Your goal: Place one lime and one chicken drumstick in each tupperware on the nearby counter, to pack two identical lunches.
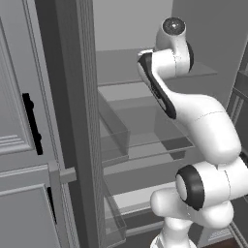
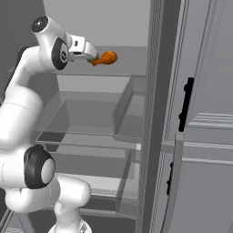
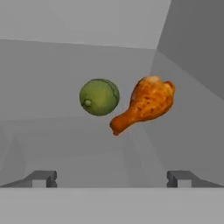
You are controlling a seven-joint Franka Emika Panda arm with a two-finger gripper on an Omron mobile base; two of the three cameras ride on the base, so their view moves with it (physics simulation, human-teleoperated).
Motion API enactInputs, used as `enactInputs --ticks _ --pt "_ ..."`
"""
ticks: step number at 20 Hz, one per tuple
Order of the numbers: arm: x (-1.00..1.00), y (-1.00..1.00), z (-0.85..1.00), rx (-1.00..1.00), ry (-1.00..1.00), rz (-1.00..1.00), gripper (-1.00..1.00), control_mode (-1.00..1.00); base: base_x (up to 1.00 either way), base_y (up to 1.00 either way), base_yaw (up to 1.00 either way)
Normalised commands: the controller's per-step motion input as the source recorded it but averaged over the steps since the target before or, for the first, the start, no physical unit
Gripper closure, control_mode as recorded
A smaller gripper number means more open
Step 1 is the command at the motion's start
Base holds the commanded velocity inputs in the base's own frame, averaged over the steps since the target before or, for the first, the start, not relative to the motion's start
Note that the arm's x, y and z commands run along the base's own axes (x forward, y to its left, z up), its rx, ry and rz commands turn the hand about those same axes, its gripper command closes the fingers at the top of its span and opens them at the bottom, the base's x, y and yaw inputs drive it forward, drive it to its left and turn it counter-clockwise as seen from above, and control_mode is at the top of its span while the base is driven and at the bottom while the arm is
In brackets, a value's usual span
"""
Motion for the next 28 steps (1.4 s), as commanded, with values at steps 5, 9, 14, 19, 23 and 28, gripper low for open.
enactInputs --ticks 5,9,14,19,23,28 --pt "0.88 -0.19 -0.42 0.01 0.01 -0.03 -1.00 -1.00 0.00 0.00 0.00" --pt "0.71 -0.09 -0.60 0.03 0.00 -0.05 -1.00 -1.00 0.00 0.00 0.00" --pt "0.57 -0.08 -0.28 0.01 0.00 -0.06 -1.00 -1.00 0.00 0.00 0.00" --pt "0.03 -0.38 -0.13 0.00 0.00 -0.17 -1.00 -1.00 0.00 0.00 0.00" --pt "0.04 -0.37 -0.06 0.00 0.00 -0.18 -1.00 -1.00 0.00 0.00 0.00" --pt "0.08 -0.45 0.00 0.04 0.00 -0.18 -1.00 -1.00 0.00 0.00 0.00"
